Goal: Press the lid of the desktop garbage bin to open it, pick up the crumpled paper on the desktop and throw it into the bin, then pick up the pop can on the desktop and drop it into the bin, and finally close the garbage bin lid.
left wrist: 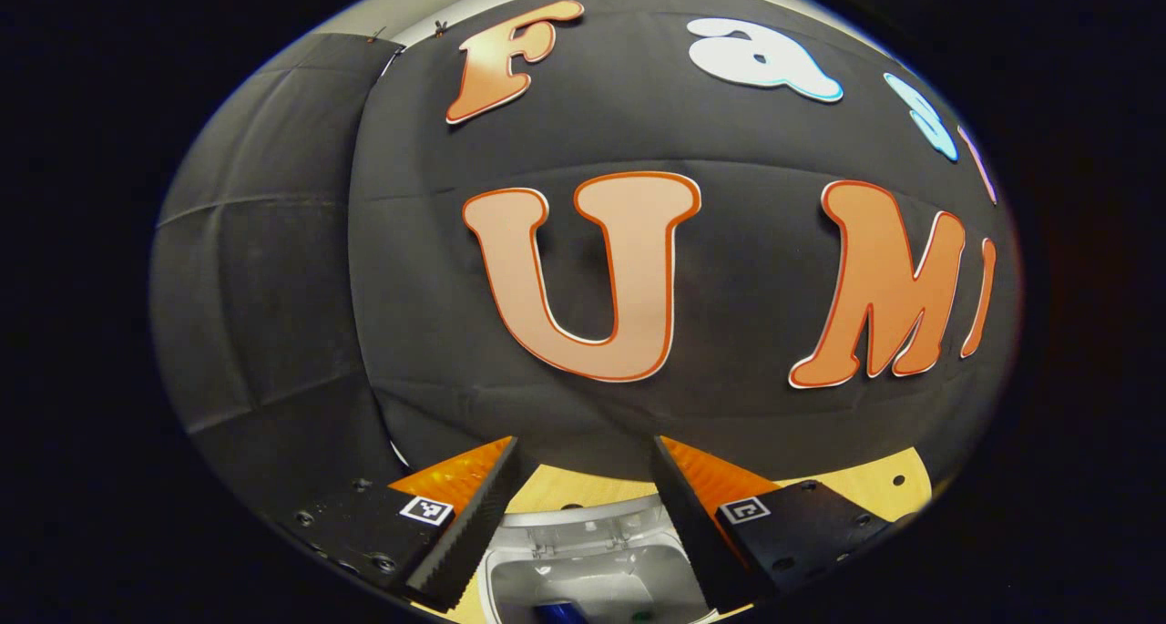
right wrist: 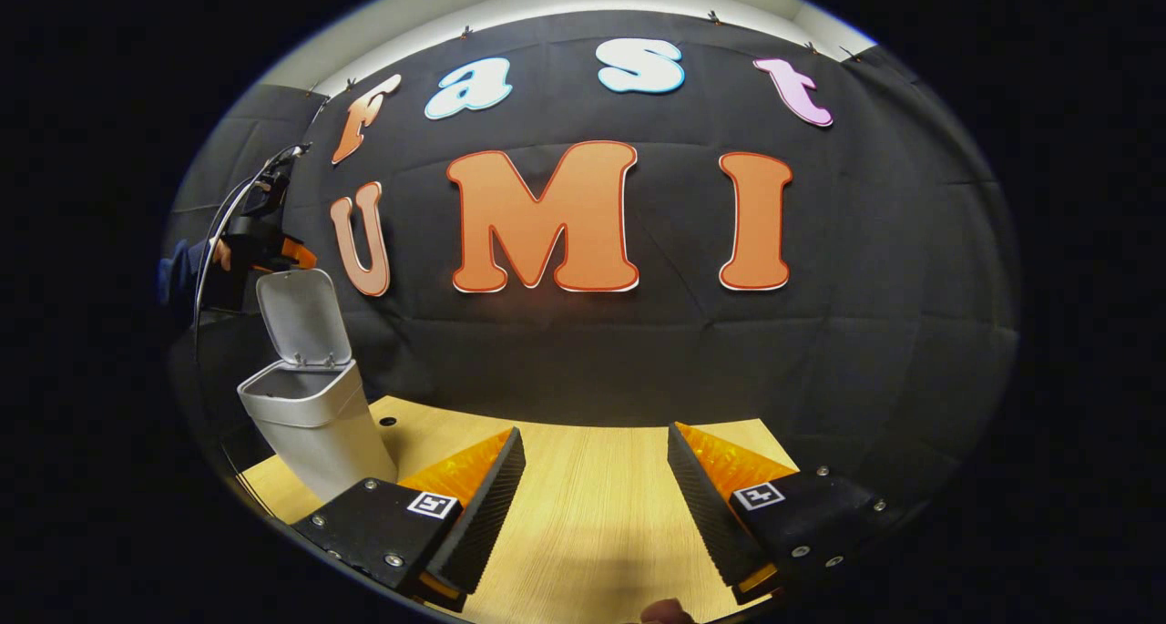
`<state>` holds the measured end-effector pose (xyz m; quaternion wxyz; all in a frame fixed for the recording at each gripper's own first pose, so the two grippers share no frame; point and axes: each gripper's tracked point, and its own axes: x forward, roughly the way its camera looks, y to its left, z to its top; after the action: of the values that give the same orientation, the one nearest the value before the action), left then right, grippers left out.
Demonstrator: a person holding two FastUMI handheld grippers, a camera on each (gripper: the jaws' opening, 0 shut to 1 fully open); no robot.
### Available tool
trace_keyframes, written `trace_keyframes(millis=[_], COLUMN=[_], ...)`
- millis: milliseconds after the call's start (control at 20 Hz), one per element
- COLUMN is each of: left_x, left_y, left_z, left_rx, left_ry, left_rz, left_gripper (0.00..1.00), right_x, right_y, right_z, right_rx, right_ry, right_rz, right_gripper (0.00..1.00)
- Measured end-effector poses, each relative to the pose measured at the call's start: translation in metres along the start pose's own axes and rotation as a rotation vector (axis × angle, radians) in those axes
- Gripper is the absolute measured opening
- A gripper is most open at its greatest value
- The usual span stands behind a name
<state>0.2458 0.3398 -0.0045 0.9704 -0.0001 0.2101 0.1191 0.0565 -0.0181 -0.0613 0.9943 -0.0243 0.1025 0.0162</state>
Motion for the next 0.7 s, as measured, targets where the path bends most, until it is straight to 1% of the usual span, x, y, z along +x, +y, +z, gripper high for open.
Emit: trace_keyframes(millis=[50, 100, 150, 200, 300, 400, 450, 550, 700], left_x=[-0.004, -0.008, -0.012, -0.014, -0.019, -0.025, -0.028, -0.032, -0.038], left_y=[-0.002, -0.004, -0.007, -0.01, -0.013, -0.02, -0.023, -0.024, -0.026], left_z=[-0.004, -0.008, -0.013, -0.018, -0.03, -0.044, -0.054, -0.071, -0.089], left_rx=[0.001, 0.001, 0.004, 0.011, 0.017, -0.007, -0.022, -0.043, -0.087], left_ry=[0.018, 0.041, 0.066, 0.087, 0.13, 0.192, 0.226, 0.292, 0.361], left_rz=[-0.007, -0.015, -0.024, -0.033, -0.044, -0.065, -0.074, -0.079, -0.078], left_gripper=[0.9, 0.92, 0.88, 0.9, 0.9, 0.93, 0.9, 0.9, 0.91], right_x=[0.0, 0.0, 0.0, 0.0, 0.0, 0.0, 0.0, 0.0, -0.001], right_y=[0.0, 0.001, 0.001, 0.002, 0.001, 0.001, 0.001, 0.0, -0.001], right_z=[0.0, 0.0, -0.001, -0.002, -0.003, -0.004, -0.005, -0.007, -0.007], right_rx=[0.002, 0.004, 0.003, 0.003, 0.006, 0.014, 0.015, 0.012, 0.015], right_ry=[0.0, 0.0, -0.001, -0.002, -0.002, -0.002, -0.002, -0.003, -0.004], right_rz=[0.004, 0.01, 0.012, 0.017, 0.022, 0.026, 0.03, 0.034, 0.038], right_gripper=[0.94, 0.94, 0.94, 0.94, 0.94, 0.94, 0.94, 0.94, 0.94])
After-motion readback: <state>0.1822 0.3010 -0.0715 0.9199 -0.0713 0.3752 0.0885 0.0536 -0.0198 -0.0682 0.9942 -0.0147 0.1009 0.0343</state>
